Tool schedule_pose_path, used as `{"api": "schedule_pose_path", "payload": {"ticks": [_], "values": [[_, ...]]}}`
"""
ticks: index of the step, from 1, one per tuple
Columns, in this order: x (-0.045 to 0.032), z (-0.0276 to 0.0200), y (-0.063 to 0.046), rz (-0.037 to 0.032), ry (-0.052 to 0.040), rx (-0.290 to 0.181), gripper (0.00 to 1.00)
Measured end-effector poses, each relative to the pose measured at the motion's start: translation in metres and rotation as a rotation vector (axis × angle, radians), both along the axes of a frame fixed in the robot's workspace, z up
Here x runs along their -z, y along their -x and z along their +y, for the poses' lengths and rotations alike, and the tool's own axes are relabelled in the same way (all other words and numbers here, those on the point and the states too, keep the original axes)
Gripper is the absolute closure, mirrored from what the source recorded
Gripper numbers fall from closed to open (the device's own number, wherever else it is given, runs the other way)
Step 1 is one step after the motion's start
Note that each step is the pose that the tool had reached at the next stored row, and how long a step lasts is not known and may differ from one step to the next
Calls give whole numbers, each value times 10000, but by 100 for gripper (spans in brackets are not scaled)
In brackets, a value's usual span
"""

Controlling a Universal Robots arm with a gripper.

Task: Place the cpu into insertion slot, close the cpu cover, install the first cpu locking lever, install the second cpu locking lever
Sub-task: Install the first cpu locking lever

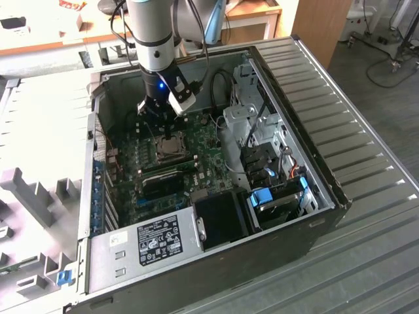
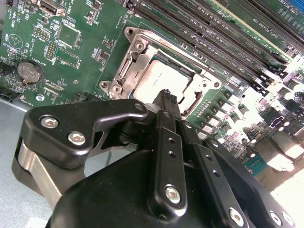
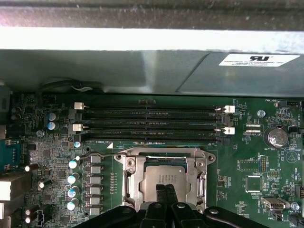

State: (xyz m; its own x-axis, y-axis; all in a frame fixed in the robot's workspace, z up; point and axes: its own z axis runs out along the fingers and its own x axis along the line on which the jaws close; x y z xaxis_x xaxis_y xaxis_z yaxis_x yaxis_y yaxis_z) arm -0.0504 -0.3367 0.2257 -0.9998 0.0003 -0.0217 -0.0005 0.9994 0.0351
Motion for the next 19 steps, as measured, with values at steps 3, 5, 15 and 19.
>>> {"api": "schedule_pose_path", "payload": {"ticks": [3, 5, 15, 19], "values": [[0, 0, 6, 1, 2, 2, 90], [4, 0, 16, 1, 1, 0, 90], [13, 0, 181, -14, 0, -1, 90], [14, 0, 266, -37, 0, 0, 90]]}}
